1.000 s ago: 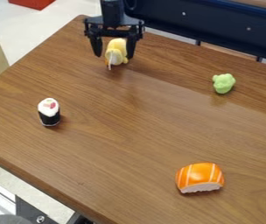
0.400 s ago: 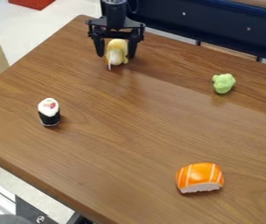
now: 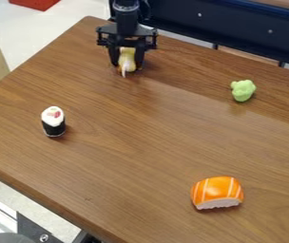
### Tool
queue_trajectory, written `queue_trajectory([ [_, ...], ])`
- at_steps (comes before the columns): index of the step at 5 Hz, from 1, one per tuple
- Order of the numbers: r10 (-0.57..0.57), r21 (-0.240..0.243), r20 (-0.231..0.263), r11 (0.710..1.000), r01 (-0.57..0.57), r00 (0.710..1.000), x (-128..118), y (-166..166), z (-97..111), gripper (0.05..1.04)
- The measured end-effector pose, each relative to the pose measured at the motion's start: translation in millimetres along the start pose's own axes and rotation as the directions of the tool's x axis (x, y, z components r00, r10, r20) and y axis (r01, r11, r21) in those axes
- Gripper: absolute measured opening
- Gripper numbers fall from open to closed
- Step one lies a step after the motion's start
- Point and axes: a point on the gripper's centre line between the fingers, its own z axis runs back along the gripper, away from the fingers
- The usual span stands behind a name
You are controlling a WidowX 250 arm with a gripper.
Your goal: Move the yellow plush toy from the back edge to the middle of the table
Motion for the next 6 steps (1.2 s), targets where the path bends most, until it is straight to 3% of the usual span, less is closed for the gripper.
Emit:
queue_trajectory([
  [1, -0.009, -0.032, 0.005, 0.999, 0.009, 1.0, -3, 2, -2, 0.408],
  [3, -0.045, -0.075, -0.044, 0.996, 0.042, 0.998, -23, 1, 4, 0.401],
  [4, -0.067, -0.113, -0.067, 0.992, 0.06, 0.996, -31, -1, 22, 0.401],
  [6, -0.092, -0.148, -0.036, 0.985, 0.086, 0.995, -50, -2, 47, 0.401],
])
